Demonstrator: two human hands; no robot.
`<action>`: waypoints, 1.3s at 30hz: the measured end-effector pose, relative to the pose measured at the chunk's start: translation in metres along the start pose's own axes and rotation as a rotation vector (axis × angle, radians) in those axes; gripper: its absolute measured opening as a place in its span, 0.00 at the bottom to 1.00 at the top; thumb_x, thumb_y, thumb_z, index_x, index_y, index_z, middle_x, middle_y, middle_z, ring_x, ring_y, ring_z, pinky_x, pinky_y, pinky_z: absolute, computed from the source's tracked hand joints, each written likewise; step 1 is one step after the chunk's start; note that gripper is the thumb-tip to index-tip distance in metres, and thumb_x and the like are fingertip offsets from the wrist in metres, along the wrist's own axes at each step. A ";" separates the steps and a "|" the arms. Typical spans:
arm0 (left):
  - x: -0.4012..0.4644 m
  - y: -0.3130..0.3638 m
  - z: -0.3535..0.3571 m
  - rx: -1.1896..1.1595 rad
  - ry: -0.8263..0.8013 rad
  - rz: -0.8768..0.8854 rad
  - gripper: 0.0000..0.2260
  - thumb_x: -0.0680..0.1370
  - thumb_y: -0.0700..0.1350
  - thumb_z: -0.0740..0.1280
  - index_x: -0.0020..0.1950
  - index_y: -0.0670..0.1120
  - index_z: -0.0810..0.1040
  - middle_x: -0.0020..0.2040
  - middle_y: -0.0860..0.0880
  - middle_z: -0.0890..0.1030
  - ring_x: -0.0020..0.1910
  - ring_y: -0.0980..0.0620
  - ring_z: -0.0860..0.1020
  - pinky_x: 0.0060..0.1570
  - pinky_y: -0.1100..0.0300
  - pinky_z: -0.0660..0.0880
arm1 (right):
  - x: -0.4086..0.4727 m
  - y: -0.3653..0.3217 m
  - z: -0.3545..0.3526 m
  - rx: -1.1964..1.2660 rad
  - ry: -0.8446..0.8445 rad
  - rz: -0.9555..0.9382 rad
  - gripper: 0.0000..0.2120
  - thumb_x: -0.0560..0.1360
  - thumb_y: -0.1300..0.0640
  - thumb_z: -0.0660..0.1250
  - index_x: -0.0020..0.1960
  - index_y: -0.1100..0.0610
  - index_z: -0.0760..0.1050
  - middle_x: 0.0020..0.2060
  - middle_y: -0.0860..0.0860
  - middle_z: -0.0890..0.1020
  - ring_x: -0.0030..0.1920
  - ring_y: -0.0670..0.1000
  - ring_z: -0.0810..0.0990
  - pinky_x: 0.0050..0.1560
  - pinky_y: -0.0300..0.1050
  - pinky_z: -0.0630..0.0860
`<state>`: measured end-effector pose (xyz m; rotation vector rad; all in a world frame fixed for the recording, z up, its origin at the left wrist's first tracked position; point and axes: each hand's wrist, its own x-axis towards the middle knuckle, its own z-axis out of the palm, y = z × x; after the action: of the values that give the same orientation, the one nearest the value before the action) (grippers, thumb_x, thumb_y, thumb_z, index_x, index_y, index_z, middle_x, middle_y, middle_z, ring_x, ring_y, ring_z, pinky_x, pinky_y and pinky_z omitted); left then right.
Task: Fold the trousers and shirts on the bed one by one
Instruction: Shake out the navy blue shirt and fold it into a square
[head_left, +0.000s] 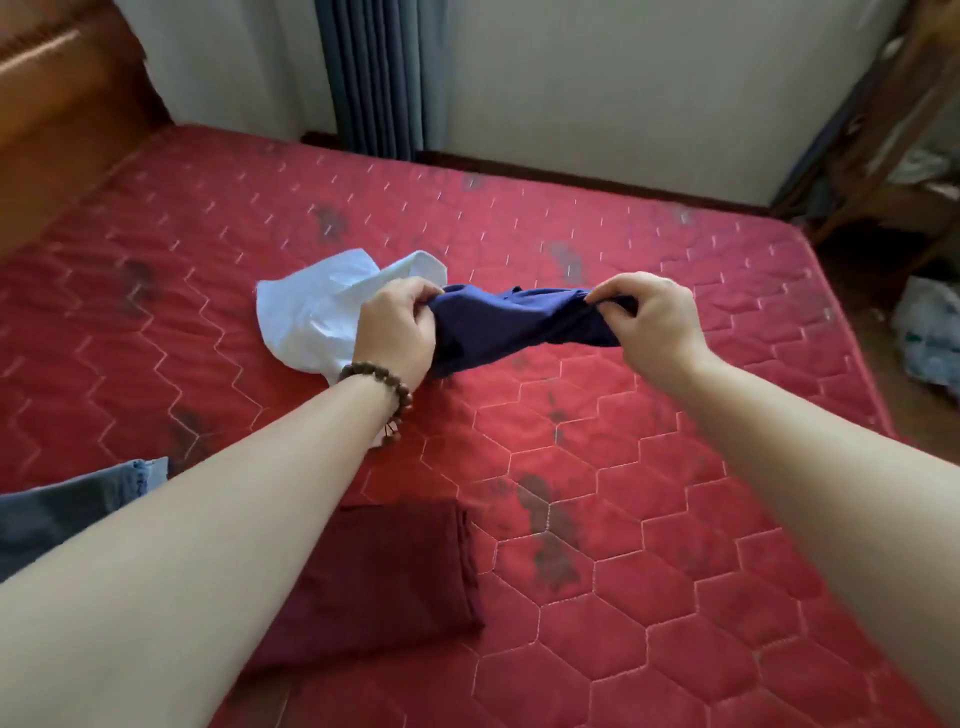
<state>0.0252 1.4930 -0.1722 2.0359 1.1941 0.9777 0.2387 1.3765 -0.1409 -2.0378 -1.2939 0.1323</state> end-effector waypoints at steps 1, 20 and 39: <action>0.003 0.032 -0.007 -0.052 0.016 -0.009 0.13 0.71 0.32 0.61 0.45 0.44 0.82 0.38 0.51 0.81 0.42 0.48 0.80 0.45 0.62 0.73 | 0.001 -0.011 -0.032 0.008 0.020 -0.012 0.12 0.72 0.68 0.64 0.48 0.59 0.83 0.47 0.54 0.84 0.47 0.50 0.78 0.48 0.31 0.66; -0.115 0.451 -0.035 -0.418 -0.509 0.251 0.24 0.70 0.44 0.76 0.65 0.48 0.74 0.59 0.50 0.80 0.59 0.55 0.77 0.60 0.63 0.72 | -0.093 -0.101 -0.428 0.266 -0.083 -0.150 0.09 0.70 0.69 0.67 0.44 0.60 0.84 0.37 0.50 0.84 0.37 0.42 0.79 0.44 0.36 0.76; -0.091 0.557 -0.102 -0.421 -0.334 0.339 0.09 0.72 0.48 0.74 0.46 0.43 0.83 0.44 0.48 0.85 0.42 0.54 0.82 0.47 0.56 0.79 | -0.139 -0.082 -0.519 0.553 -0.033 -0.047 0.09 0.77 0.66 0.66 0.55 0.66 0.80 0.51 0.64 0.83 0.47 0.53 0.81 0.54 0.53 0.77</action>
<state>0.1734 1.1827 0.2863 1.9814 0.4330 0.9007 0.3345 1.0193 0.2570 -1.5362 -1.1637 0.4510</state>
